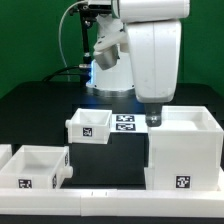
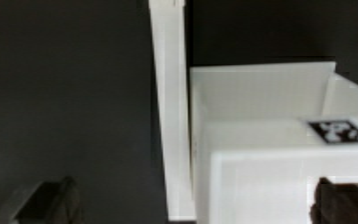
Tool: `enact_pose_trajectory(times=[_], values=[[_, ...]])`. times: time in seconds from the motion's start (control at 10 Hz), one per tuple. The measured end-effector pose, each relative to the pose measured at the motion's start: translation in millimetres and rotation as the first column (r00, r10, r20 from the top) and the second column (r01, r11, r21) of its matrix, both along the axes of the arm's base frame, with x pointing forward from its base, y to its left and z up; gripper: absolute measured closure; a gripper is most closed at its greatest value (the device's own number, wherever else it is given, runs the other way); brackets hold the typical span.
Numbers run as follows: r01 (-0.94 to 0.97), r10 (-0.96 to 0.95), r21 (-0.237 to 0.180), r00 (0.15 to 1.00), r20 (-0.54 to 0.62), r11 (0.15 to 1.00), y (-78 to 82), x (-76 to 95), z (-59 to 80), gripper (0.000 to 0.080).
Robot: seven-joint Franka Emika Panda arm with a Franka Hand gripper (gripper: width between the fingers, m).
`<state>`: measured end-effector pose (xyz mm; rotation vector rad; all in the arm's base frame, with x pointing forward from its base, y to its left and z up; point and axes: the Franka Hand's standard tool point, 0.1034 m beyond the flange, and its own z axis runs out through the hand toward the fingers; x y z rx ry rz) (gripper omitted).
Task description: Assemble drawer
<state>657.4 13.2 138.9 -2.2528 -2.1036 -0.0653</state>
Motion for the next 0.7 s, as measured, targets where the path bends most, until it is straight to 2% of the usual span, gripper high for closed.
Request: enact_pose_trajectory(times=[0.2, 0.3, 0.4, 0.7], values=[[0.011, -0.011, -0.018, 1.0, 0.003, 1.0, -56.7, -5.8, 2.1, 0.015], [0.093, -0.094, -0.038, 0.996, -0.007, 0.995, -71.4, -8.4, -1.5, 0.015], [0.124, -0.125, -0.062, 0.992, -0.006, 0.99, -71.5, -7.9, -0.9, 0.015], [0.099, -0.099, -0.059, 0.995, -0.007, 0.993, -70.0, -8.1, -1.7, 0.015]])
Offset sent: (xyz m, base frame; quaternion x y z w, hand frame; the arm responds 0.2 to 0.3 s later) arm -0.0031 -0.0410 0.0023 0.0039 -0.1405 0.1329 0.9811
